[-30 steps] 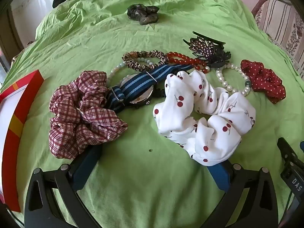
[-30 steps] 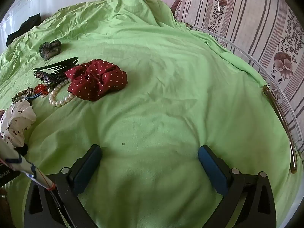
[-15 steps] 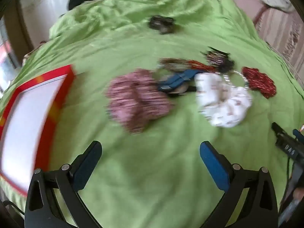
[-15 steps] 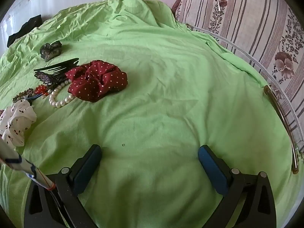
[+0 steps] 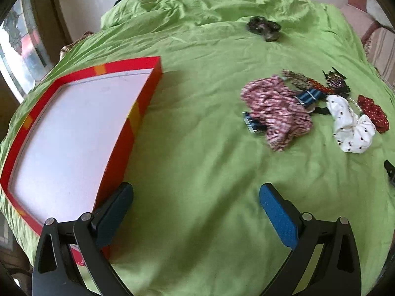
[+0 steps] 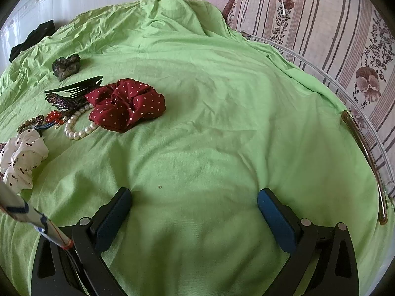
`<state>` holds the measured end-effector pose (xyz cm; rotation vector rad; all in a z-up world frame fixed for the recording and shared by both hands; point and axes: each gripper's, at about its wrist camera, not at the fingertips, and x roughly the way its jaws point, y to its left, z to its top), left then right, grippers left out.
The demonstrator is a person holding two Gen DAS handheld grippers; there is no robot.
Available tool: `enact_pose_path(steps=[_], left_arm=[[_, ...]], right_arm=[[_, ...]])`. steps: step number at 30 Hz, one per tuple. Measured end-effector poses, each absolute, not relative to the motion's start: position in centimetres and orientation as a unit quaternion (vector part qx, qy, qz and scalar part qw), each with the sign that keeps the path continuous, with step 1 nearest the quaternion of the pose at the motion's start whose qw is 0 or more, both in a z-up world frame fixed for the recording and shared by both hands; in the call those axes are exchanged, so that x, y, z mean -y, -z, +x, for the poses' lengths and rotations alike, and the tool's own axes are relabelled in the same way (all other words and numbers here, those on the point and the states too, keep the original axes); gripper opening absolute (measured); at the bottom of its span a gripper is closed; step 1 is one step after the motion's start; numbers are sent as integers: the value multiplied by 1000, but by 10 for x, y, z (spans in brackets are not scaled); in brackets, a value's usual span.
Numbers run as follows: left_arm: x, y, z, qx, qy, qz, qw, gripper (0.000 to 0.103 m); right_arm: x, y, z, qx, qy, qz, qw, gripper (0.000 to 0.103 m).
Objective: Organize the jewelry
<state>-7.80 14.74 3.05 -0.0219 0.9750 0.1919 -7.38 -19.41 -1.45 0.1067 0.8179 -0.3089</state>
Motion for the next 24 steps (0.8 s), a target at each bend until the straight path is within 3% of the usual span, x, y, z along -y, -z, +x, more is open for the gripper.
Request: enact_pose_path(steps=[8,17,24], left_arm=[[-151,-54,-97,-466,-87,-61,879,102],[-141,-88,-126,-441,-93,-51,891,103],[-134,-93,-142,-433,-83,-39,897,103]], right_arm=[[194,15,-74,-396,150,52,905,103],[190,4,-90,-414,143,38,898,102],[168,-34,-140,-364,123,66,921,100]])
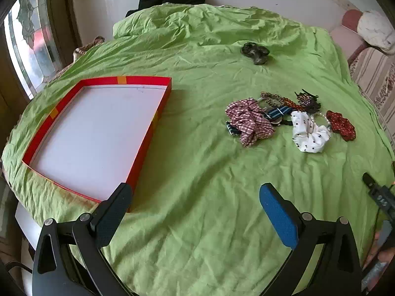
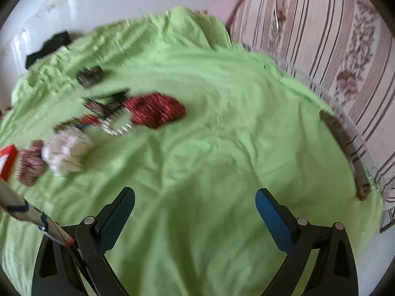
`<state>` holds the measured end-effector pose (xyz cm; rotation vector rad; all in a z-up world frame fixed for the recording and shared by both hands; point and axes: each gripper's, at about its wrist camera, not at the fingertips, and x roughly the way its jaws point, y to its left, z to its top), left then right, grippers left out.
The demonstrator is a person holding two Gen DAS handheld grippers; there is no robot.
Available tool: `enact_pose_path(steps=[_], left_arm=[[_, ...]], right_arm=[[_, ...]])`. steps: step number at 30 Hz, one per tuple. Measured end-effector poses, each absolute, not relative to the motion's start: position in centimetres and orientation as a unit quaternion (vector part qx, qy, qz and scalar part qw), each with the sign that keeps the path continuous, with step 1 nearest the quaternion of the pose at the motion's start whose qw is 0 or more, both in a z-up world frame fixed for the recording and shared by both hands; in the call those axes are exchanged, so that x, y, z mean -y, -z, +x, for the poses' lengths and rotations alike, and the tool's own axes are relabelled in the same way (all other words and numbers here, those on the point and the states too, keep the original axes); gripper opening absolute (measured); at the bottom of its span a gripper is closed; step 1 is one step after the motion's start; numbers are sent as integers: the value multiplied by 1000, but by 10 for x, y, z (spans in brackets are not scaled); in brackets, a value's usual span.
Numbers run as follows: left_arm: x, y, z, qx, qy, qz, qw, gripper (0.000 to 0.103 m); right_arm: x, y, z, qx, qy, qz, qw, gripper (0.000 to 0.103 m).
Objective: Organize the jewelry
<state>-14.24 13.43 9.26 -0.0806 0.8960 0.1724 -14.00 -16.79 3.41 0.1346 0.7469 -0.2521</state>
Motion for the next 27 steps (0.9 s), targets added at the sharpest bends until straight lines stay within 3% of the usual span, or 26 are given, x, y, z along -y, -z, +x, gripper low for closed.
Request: enact_pose_path(steps=[5,11,27], left_arm=[[-125,-98,-150,-427,-74,-31,901,103],[-114,-106,-159,-419,-61,-14,906,103],[-116,-94,-157,-450,-48,-23,892,103]], right_arm=[[149,-64,-166,-299,96,61,947,100],[134,-66,-167,-350,40,100,931,99],[119,-54,-167,-376,39,71,923,99]])
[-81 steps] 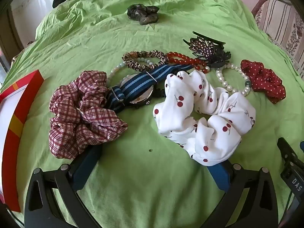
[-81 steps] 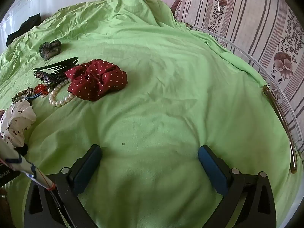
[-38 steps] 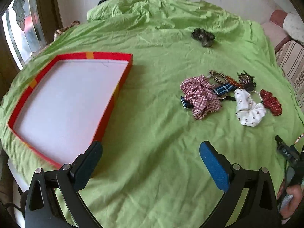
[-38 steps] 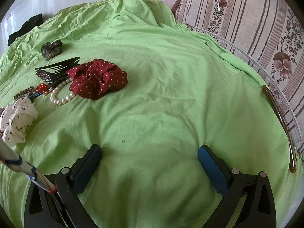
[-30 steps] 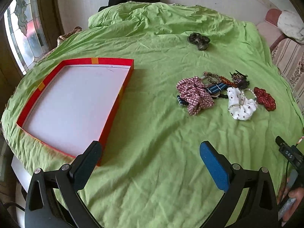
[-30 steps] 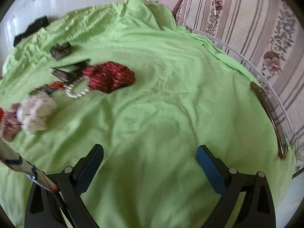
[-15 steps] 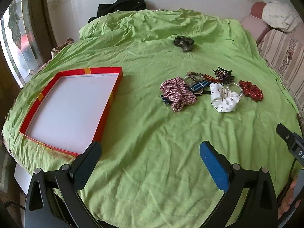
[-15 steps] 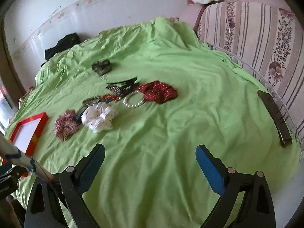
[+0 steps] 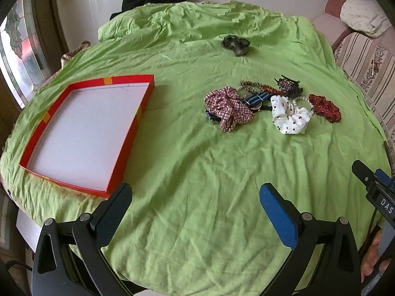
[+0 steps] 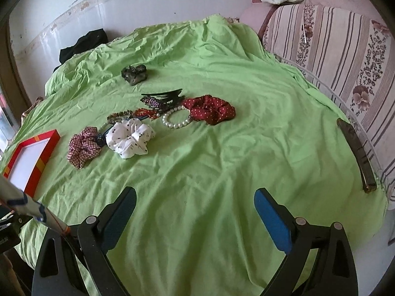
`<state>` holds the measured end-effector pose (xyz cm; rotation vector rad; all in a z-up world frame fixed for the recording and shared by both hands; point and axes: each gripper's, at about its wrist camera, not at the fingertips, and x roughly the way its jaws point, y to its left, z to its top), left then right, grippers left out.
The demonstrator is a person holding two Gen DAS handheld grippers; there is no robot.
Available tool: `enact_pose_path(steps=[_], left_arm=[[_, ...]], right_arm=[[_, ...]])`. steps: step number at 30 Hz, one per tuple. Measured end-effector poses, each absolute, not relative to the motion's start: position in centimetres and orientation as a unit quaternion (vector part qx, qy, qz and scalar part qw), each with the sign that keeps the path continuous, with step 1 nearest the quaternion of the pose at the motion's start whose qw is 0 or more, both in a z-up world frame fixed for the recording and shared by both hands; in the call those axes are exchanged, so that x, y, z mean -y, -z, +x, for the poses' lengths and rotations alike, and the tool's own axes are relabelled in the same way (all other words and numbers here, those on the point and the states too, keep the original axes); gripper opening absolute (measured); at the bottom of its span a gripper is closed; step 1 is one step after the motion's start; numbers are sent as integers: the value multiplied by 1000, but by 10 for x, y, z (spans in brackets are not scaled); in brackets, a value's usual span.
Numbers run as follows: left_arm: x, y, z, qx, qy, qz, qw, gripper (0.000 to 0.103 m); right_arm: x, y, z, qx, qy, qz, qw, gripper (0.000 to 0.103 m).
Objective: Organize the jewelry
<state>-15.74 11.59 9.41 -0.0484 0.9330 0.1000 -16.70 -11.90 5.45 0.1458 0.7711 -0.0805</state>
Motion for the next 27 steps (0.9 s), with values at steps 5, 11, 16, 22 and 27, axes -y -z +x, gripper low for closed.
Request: enact_pose_path(steps=[5,11,16,22,27], left_arm=[[-115,-90,-154,-456,-46,-20,889,103],[-116,-85,-149,-464,-45,-17,884,102],[-118,-79,-144,-474,-39,-18,879,103],[-124,-73,-136,-482,-36,-27,875,102],[-130,-69,-127,-490,-28,-34,871,99]], right_arm=[[116,-50,-164,-382,37,67,921,99],[115,-47,-160,-386,33,68,919,98],[113,-42,-152,-400,27,68,913,95],[110,-39,-142,-407,21,67,911,95],[105,-37,-129,-415,10,64,908,95]])
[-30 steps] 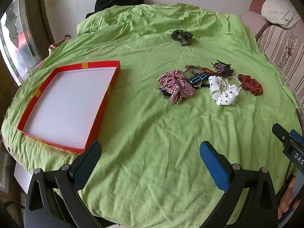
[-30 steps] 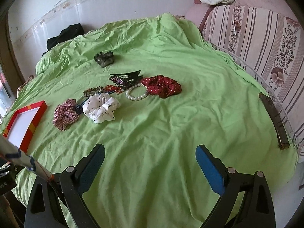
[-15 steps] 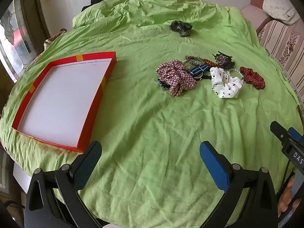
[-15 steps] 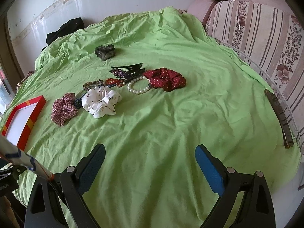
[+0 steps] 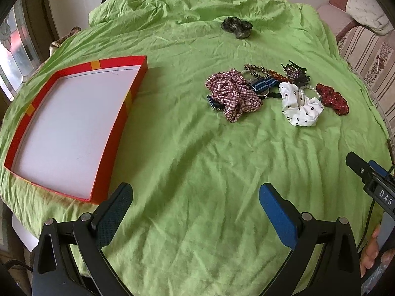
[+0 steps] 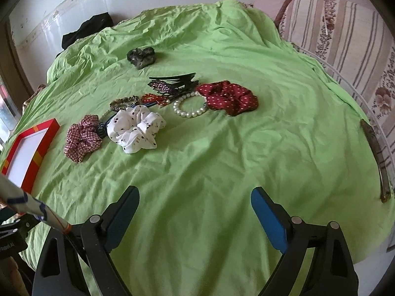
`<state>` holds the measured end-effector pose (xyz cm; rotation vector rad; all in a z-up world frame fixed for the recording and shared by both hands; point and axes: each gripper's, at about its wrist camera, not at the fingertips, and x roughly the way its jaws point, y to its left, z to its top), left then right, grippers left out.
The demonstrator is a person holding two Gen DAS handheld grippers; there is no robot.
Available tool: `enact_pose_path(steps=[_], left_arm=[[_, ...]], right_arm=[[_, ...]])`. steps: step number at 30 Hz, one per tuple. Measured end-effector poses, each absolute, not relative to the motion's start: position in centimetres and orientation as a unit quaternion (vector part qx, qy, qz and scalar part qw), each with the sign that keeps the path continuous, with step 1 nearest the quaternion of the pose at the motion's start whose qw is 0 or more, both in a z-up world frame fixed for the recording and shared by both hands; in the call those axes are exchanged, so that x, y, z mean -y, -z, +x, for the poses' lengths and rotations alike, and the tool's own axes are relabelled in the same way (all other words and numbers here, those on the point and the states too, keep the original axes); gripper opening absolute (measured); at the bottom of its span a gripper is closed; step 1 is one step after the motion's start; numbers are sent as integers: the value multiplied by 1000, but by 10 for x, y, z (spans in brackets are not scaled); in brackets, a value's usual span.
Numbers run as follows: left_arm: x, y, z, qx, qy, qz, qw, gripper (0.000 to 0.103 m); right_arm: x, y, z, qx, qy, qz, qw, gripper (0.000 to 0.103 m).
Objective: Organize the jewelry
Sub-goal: 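Grasp the plaid scrunchie with the left tool while the right tool grasps the white cherry scrunchie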
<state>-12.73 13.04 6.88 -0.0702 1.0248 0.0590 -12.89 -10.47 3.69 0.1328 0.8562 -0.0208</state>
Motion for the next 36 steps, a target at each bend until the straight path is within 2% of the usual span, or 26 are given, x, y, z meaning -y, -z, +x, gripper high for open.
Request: enact_pose_path(steps=[7,9,20,25,31,32,33,34,35,36], left_arm=[[-143,-66,-110,-502,-14,-37,864,78],[-146,-68,-100,-503,-9,-34,863,69],[-131,-81,-37,-486,72,-70,868,68],[-114,-70,-6,-494,92,-48,863,68],[-114,-54,23,-506,104,-83,852,67],[-113,-54,25,-504,105,-86,853,61],[-111,-54,25,-505,104,-86,853,42],[-109,-53,26,-508,105,-84,851,31],[-109,-52,25,-512,106,-85,848,13],[-108,-52,24,-514,108,-89,846,11]], right_arm=[[98,-40,-104,-414,-10,60,908,95],[98,-42,-96,-413,-18,67,908,94],[90,-46,-55,-414,-74,105,901,84],[87,-36,-36,-427,-86,118,893,82],[89,-19,-21,-452,-91,150,874,73],[89,-17,-19,-456,-91,154,872,69],[88,-15,-18,-459,-93,155,870,60],[87,-14,-18,-462,-96,154,868,53],[85,-13,-17,-465,-100,152,866,37],[82,-12,-16,-470,-106,150,863,22]])
